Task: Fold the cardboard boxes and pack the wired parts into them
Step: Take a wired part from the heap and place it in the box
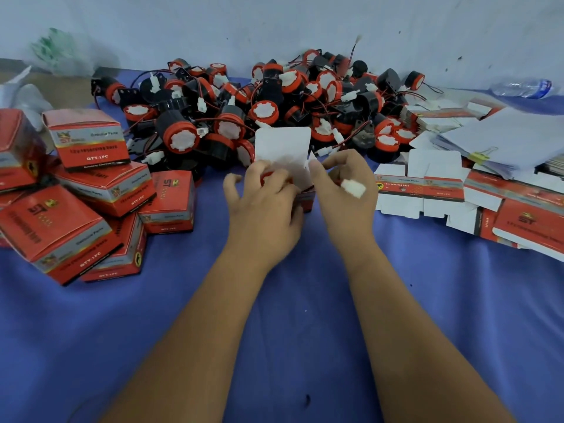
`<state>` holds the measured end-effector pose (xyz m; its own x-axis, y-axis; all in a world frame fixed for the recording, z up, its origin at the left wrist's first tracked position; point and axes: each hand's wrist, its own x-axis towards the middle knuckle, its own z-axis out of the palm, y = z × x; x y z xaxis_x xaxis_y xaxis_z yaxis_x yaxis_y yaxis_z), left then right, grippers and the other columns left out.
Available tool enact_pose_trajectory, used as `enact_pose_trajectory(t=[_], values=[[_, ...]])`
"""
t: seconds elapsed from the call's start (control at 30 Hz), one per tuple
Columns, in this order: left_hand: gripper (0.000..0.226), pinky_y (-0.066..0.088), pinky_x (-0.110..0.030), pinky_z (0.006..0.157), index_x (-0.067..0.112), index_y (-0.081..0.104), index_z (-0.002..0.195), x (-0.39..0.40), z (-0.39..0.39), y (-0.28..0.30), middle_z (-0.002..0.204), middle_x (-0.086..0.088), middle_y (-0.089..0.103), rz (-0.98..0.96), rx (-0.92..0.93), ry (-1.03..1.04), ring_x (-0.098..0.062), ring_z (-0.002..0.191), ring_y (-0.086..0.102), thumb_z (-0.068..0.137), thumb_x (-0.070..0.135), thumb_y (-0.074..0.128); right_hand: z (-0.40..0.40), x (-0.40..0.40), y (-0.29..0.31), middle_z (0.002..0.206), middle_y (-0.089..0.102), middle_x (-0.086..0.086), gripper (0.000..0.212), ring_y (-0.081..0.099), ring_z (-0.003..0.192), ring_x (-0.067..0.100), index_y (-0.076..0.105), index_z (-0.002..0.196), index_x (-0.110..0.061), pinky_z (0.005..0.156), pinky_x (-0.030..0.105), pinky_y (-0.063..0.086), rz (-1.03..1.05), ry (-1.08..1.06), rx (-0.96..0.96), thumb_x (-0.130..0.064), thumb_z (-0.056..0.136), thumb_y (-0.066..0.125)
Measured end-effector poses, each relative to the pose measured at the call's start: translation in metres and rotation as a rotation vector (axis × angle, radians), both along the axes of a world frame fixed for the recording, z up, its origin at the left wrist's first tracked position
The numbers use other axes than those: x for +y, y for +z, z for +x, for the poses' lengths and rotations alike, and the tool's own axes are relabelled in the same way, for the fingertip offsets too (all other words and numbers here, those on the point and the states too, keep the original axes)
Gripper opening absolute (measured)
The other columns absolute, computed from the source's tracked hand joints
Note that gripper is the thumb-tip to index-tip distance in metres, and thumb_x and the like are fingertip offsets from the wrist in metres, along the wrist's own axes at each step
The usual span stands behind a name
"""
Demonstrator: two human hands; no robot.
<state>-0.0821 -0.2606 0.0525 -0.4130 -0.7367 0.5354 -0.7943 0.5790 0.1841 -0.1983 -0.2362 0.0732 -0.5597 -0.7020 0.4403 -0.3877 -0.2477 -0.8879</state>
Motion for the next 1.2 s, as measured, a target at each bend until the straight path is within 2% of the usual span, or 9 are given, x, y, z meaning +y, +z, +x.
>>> enact_pose_trajectory(t=[0.1,0.33,0.43,0.57,0.67,0.8,0.93,1.1,1.2], values=[[0.024,0.004,-0.054,0.111,0.022,0.070,0.111,-0.001,-0.001,-0.001,0.119,0.011,0.064,0.031,0.028,0.001,-0.023,0.139,0.026,0.091,0.025,0.058,-0.003,-0.003,0.004,0.070,0.062,0.018,0.023,0.054,0.064,0.031,0.057,0.073,-0.007,0.060,0.036,0.049,-0.042,0.026,-0.197,-0.018,0.089,0.070],[0.022,0.008,-0.053,0.113,0.014,0.055,0.115,-0.002,0.001,-0.001,0.117,-0.003,0.065,0.045,0.263,-0.032,-0.022,0.139,0.028,0.094,0.019,0.055,-0.003,-0.002,0.003,0.071,0.063,-0.008,0.026,0.056,0.067,0.010,0.058,0.074,-0.022,0.062,0.019,0.044,-0.072,0.078,-0.172,-0.007,0.095,0.054],[0.016,0.022,-0.042,0.109,0.011,0.060,0.108,-0.008,0.003,-0.001,0.146,-0.012,0.044,0.003,0.517,0.016,-0.031,0.144,0.026,0.091,0.010,0.057,-0.002,-0.005,0.000,0.089,0.055,-0.010,0.020,0.054,0.083,0.006,0.063,0.076,-0.021,0.073,0.018,0.043,-0.048,0.036,0.100,-0.006,0.090,0.061],[0.015,0.021,0.008,0.089,0.020,0.064,0.110,-0.012,0.009,0.001,0.163,-0.014,0.005,0.236,0.733,-0.036,-0.021,0.131,0.044,0.098,0.013,0.058,-0.005,-0.009,-0.010,0.103,0.053,0.001,0.008,0.052,0.101,0.024,0.072,0.086,-0.004,0.087,0.036,0.046,-0.002,0.002,0.295,-0.008,0.089,0.066],[0.028,0.033,0.003,0.068,0.034,0.057,0.126,-0.014,0.007,-0.003,0.166,-0.009,-0.004,0.340,0.644,-0.030,-0.010,0.095,0.056,0.103,0.020,0.048,-0.004,-0.010,-0.013,0.105,0.055,0.006,0.008,0.050,0.102,0.027,0.075,0.088,-0.007,0.090,0.043,0.044,0.013,-0.032,0.374,-0.012,0.088,0.068],[0.063,0.037,0.001,0.066,0.035,0.029,0.150,-0.017,0.009,-0.001,0.152,-0.001,0.037,0.330,0.722,-0.170,0.009,0.092,0.054,0.100,0.000,0.042,-0.004,-0.010,-0.013,0.098,0.055,0.010,0.008,0.049,0.095,0.029,0.074,0.086,-0.007,0.084,0.044,0.044,-0.036,-0.052,0.451,-0.012,0.087,0.067],[0.053,0.032,-0.006,0.048,0.028,0.051,0.130,-0.020,0.013,0.000,0.096,0.004,0.053,0.444,0.742,-0.218,0.008,0.053,0.047,0.094,-0.007,0.034,-0.007,-0.011,-0.009,0.105,0.058,0.014,0.009,0.047,0.100,0.029,0.074,0.083,-0.007,0.082,0.042,0.045,-0.093,-0.178,0.693,-0.013,0.086,0.068],[0.053,0.044,-0.013,0.086,0.028,0.062,0.115,-0.019,0.013,0.001,0.121,0.011,0.064,0.428,0.740,-0.290,0.000,0.098,0.057,0.092,-0.009,0.033,-0.007,-0.012,-0.010,0.115,0.061,0.014,0.006,0.052,0.107,0.035,0.074,0.083,-0.007,0.084,0.045,0.045,0.003,-0.211,0.829,-0.010,0.083,0.070],[0.052,0.046,-0.011,0.080,0.032,0.063,0.106,-0.019,0.011,0.001,0.112,0.011,0.067,0.443,0.765,-0.285,-0.001,0.095,0.060,0.092,-0.008,0.033,-0.006,-0.012,-0.013,0.120,0.059,0.011,0.010,0.049,0.111,0.033,0.075,0.086,-0.010,0.086,0.042,0.040,0.135,-0.209,0.853,-0.015,0.085,0.066]])
